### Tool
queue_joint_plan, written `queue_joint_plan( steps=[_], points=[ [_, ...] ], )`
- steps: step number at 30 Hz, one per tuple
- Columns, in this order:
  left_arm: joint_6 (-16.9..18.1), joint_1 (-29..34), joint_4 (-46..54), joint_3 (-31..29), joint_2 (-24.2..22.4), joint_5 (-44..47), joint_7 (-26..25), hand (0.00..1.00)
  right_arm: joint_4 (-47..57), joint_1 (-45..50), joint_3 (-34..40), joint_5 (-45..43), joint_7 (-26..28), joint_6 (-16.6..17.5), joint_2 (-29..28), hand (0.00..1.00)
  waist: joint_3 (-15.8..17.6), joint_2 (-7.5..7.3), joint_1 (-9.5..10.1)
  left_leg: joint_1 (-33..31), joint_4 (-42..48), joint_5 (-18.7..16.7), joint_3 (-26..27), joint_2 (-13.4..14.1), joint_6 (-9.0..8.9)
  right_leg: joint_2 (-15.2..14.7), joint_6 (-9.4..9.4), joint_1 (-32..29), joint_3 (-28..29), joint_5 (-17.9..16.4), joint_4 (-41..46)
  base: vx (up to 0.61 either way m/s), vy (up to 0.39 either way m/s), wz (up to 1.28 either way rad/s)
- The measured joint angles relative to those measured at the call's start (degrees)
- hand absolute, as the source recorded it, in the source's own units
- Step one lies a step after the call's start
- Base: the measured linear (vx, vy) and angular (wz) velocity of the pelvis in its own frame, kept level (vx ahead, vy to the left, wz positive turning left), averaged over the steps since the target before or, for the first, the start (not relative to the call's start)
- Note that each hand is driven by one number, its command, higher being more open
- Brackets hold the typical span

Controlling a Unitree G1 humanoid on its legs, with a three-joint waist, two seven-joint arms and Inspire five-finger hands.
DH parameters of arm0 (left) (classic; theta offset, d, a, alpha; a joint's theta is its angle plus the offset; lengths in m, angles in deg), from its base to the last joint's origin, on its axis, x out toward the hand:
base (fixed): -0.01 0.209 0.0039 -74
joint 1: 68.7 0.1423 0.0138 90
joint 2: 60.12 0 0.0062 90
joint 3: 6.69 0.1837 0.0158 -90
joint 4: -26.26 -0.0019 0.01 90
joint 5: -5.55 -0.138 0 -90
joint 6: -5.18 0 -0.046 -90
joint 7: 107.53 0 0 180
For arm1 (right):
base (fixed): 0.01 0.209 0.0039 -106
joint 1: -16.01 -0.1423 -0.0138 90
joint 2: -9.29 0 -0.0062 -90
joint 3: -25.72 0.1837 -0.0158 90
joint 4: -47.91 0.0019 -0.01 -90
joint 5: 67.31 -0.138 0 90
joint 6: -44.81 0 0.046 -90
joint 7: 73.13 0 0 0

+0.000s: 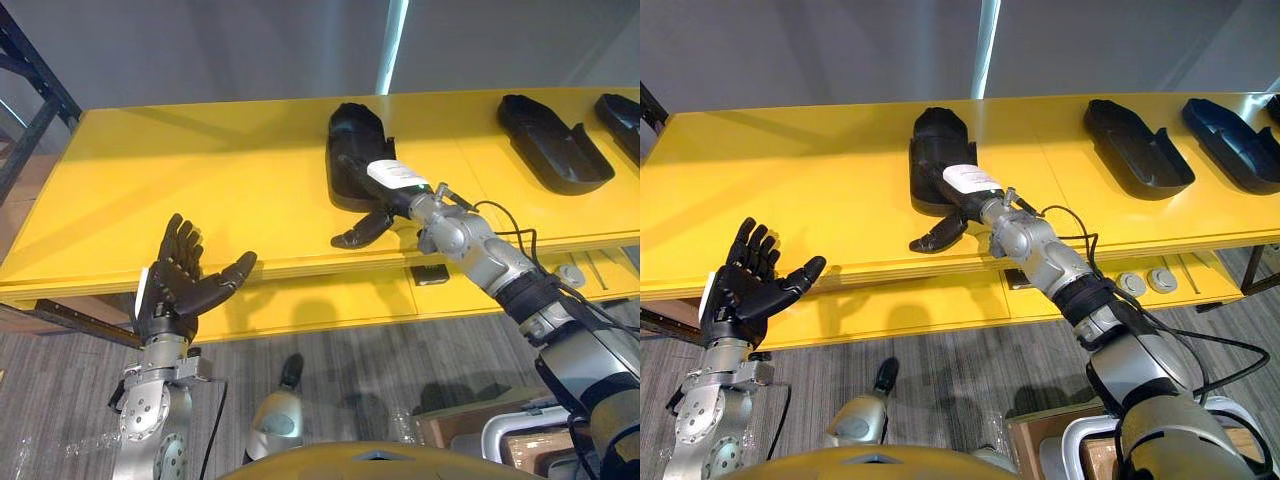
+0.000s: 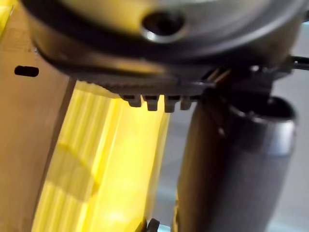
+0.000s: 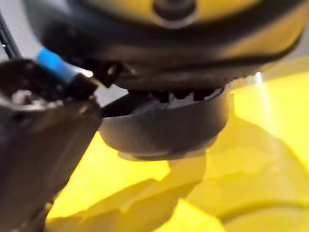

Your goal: Walk over and take three plastic housings, then place them on the shelf

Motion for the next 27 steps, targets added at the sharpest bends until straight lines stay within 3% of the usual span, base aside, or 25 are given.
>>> queue_joint_plan(
  steps=[9,19,27],
  points=[
    [0.02,0.09,-0.07,2.00,0.56,0.00,-0.08,1.00,-3.96,-3.97,-1.48,0.00,3.53,-0.64,0.68,1.00,-0.03,0.11,0.06,0.15,-0.05,0.11,0.34,-0.13,0.09,-0.25,0.25,0.00,0.23,0.16,0.04,-0.01,-0.007,0.00],
    [-0.02,0.14,-0.08,3.07,0.61,0.15,-0.12,1.00,-7.00,-7.01,-3.69,-0.22,4.08,0.81,4.78,1.00,-0.07,0.30,0.10,0.25,-0.08,0.12,0.52,-0.17,0.07,-0.35,0.69,0.01,0.40,0.42,0.03,0.00,0.000,0.00],
    [0.44,-0.45,-1.90,4.52,4.33,0.18,-0.19,1.00,-12.79,-10.79,-5.50,-0.37,4.17,3.47,6.59,1.00,-0.16,0.44,1.43,0.72,-0.27,-0.28,0.40,0.46,-0.01,0.54,0.85,1.37,0.57,1.21,-2.22,0.00,-0.014,-0.01]
  ],
)
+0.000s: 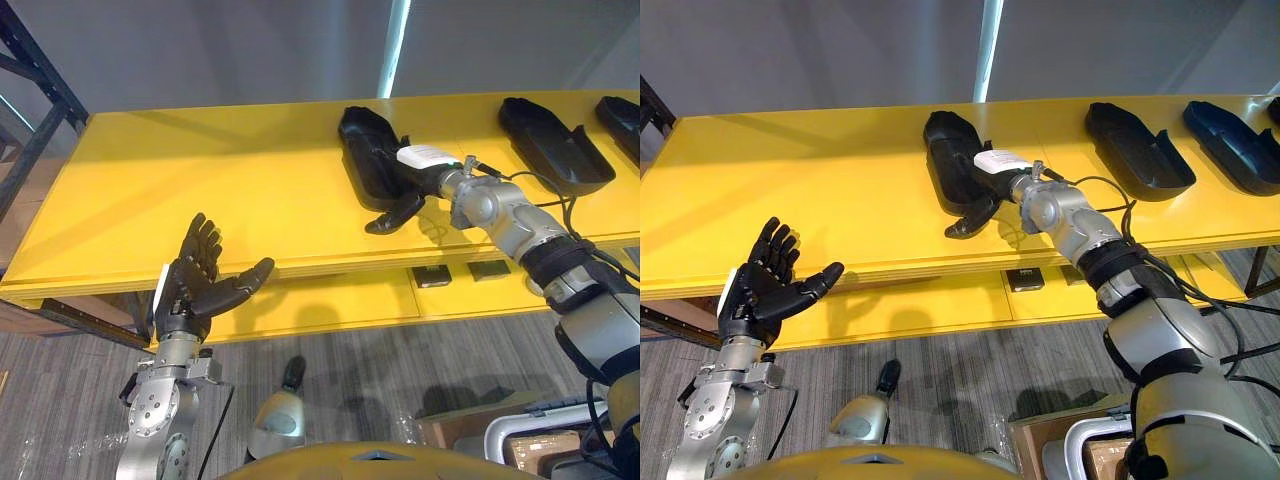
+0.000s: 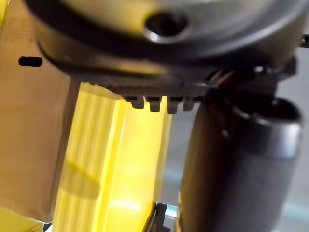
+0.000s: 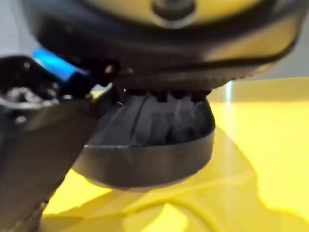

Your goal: Walk over and take three plastic housings, then place them on the shelf

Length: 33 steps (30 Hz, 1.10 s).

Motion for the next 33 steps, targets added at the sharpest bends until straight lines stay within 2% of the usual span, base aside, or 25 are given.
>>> queue_joint_plan(
  steps=[11,19,23,27,29,32,33],
  points=[
    [1.11,-0.09,-0.75,0.08,0.74,1.99,0.12,1.00,-0.65,-0.35,-0.01,-1.86,-0.86,2.74,0.00,1.00,-0.01,-0.06,0.45,0.03,0.01,0.06,0.07,0.63,-0.06,0.80,-0.14,0.43,0.00,0.18,-0.73,0.00,-0.022,0.00],
    [1.12,-0.42,-0.96,0.59,1.61,2.03,0.35,1.00,-0.64,-0.35,0.04,-2.07,-5.86,3.45,-0.52,1.00,-0.03,-0.06,0.93,0.04,0.01,0.02,0.07,0.71,-0.11,0.88,-0.15,0.45,0.03,0.18,-0.80,0.00,0.000,0.00],
    [1.19,-0.81,-1.24,1.00,1.76,2.04,0.47,1.00,-0.64,-0.34,0.15,-1.82,-10.33,3.65,-1.59,1.00,-0.04,-0.07,1.31,0.05,0.00,0.00,0.05,0.71,-0.12,0.88,-0.15,0.44,0.02,0.17,-0.79,0.00,0.000,0.00],
    [1.49,-0.81,-1.35,1.20,1.75,2.03,0.77,1.00,-0.33,-0.32,1.04,-1.99,-13.39,5.99,-2.96,1.00,-0.04,-0.08,1.34,0.04,0.04,0.03,0.10,0.62,-0.15,0.86,-0.16,0.43,-0.01,0.17,-0.75,0.00,-0.003,0.01],
    [1.60,-0.45,-1.26,1.27,1.65,2.04,1.17,1.00,1.90,0.21,2.15,-3.58,-13.70,6.77,-2.96,1.00,-0.03,-0.08,1.13,0.04,0.17,0.09,0.20,0.33,-0.10,0.55,-0.22,0.36,-0.04,0.11,-0.45,0.00,0.000,0.00],
    [2.29,0.64,-1.15,1.23,1.41,2.06,1.35,1.00,10.63,3.72,8.34,-7.41,-13.73,6.98,-2.94,1.00,-0.03,-0.10,0.01,0.02,0.17,0.16,0.35,-0.33,0.00,-0.22,-0.17,0.18,-0.03,0.08,-0.05,0.00,0.000,0.00],
    [2.31,0.84,-1.11,1.20,1.32,2.08,1.35,1.00,16.21,6.65,12.62,-9.76,-13.84,7.03,-2.93,1.00,-0.03,-0.09,-0.29,0.03,0.15,0.13,0.78,-0.46,0.03,-0.52,-0.13,-0.17,0.17,0.06,0.28,-0.02,0.010,-0.07]
  ],
)
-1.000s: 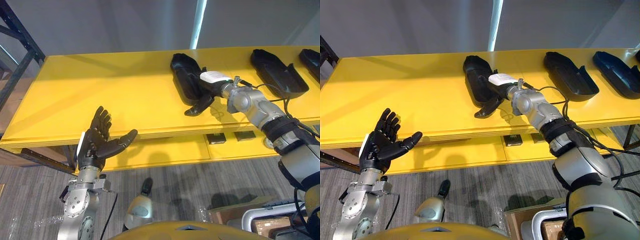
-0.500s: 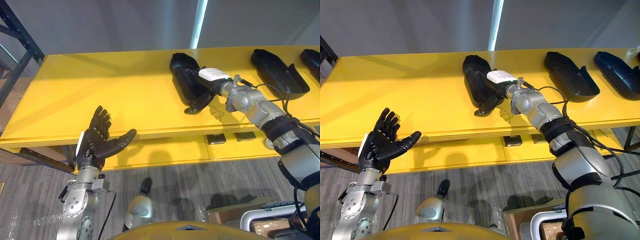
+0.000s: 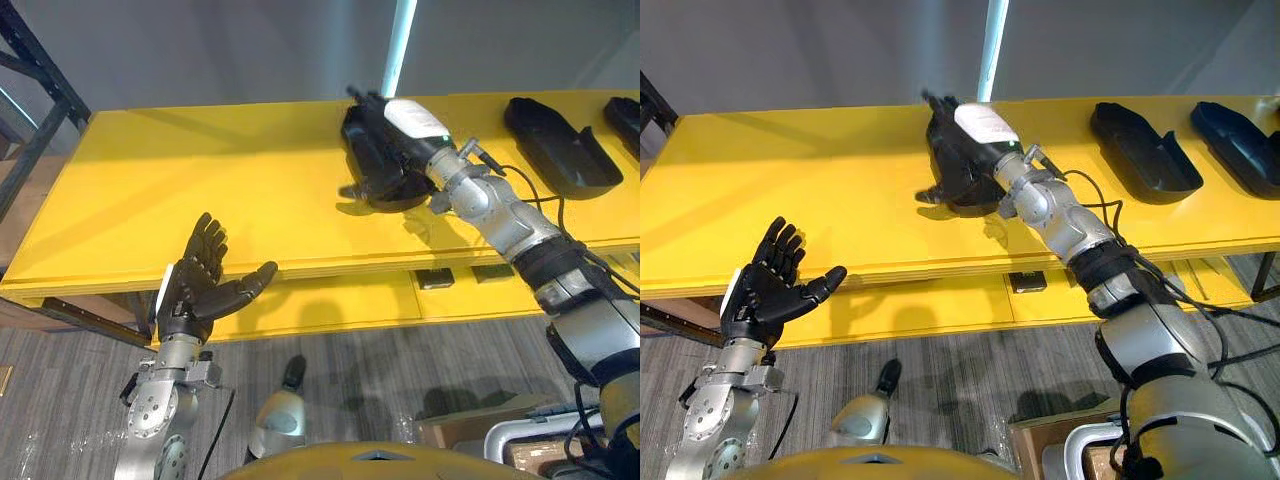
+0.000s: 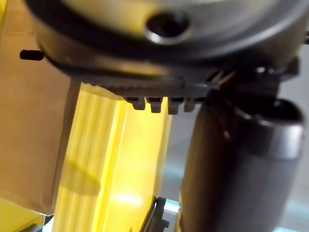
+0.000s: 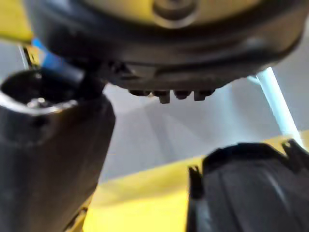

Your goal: Walk over and take three plastic housings, then place them on the shelf

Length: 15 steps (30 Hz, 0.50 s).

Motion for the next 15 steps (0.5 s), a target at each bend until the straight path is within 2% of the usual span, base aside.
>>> queue_joint_plan(
  steps=[4,6,7,9,12,15],
  points=[
    [0.17,0.61,0.10,-0.59,-1.24,0.23,-0.06,1.00,14.35,8.73,9.46,-6.63,-0.11,-0.28,-0.02,1.00,0.00,-0.02,-1.25,0.01,-0.13,-0.13,0.91,-0.04,-0.11,-0.37,0.03,-0.90,0.83,0.01,0.51,-0.04,0.006,-0.11],
    [0.32,1.71,0.35,-1.42,-1.71,0.23,-0.35,1.00,24.17,16.42,15.81,-13.57,0.27,-2.57,-0.77,1.00,-0.01,-0.02,-2.87,0.24,-0.17,-0.11,1.57,0.07,0.00,-0.58,-0.29,-1.50,1.69,-0.20,1.17,-0.06,0.001,-0.19],
    [0.34,1.93,0.34,-1.61,-1.78,0.23,-0.46,1.00,25.46,18.12,17.44,-15.39,0.31,-3.39,-1.56,1.00,-0.03,-0.05,-3.14,0.41,-0.18,-0.12,1.90,0.15,0.01,-0.62,-0.38,-1.66,2.13,-0.28,1.27,-0.09,-0.006,-0.29],
    [0.27,2.25,0.32,-1.65,-1.86,0.22,-1.71,1.00,26.85,26.36,26.70,-24.23,-0.32,-11.62,-8.70,1.00,-0.30,-0.07,-4.92,0.80,-0.22,-0.55,3.23,0.62,0.11,-0.61,-0.31,-2.74,3.88,-0.35,2.14,-0.11,-0.007,-0.34],
    [0.31,2.71,0.47,-1.69,-1.85,0.22,-3.13,1.00,25.58,32.24,29.02,-26.24,-1.15,-18.09,-12.12,1.00,-0.25,-0.26,-5.56,0.77,-0.20,-1.74,4.49,0.82,-1.44,-0.94,-0.68,-3.71,4.90,-0.10,1.81,-0.07,0.004,-0.29],
    [0.88,4.20,1.04,-1.68,-1.85,0.16,-4.07,1.00,23.62,35.34,27.82,-28.73,0.01,-21.21,-14.56,1.00,-0.41,-0.04,-6.20,0.94,-0.19,-1.25,5.80,0.96,-1.27,-0.93,-1.10,-4.18,6.32,1.05,0.76,0.00,0.009,-0.29]
  ],
)
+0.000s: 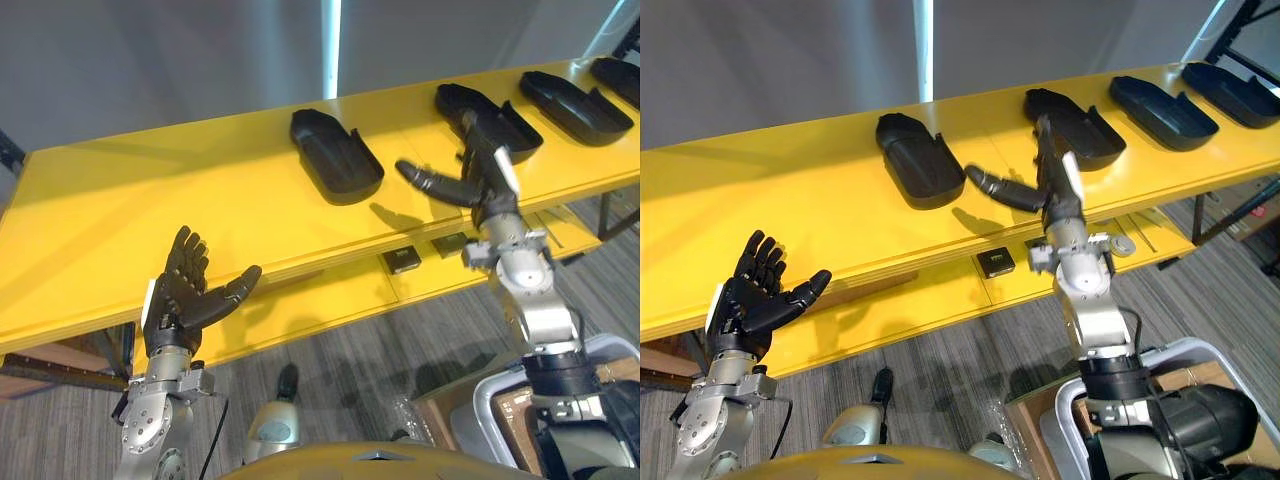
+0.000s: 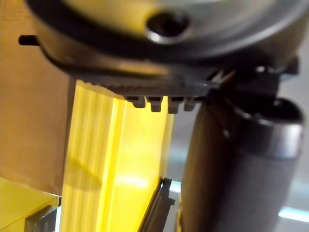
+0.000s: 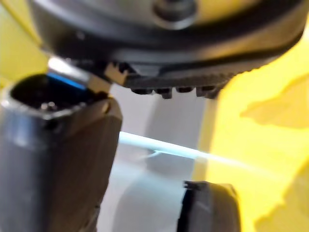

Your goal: Walk over and take three plastic housings, then place them on the shelf

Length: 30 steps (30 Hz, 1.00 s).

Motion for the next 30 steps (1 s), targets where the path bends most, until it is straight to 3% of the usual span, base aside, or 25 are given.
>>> queue_joint_plan(
  steps=[13,30],
  points=[
    [0.28,-0.18,0.32,0.52,-0.43,-0.40,-0.04,1.00,-1.49,-0.29,-3.02,-8.50,7.27,0.37,-3.69,1.00,-0.39,-1.19,0.25,-0.01,-0.01,0.73,-0.02,0.12,0.61,0.10,0.64,0.17,-0.16,0.65,0.07,-0.01,-0.002,-0.01],
    [0.78,-0.44,0.55,2.24,-0.56,-0.50,1.90,1.00,-13.91,-7.93,-6.05,-8.48,6.03,3.59,-6.38,1.00,-0.42,-1.12,0.42,-1.15,-0.01,1.27,-2.09,-0.19,0.86,0.19,0.59,0.27,-2.24,0.29,0.45,-0.01,-0.011,0.05]
  ],
)
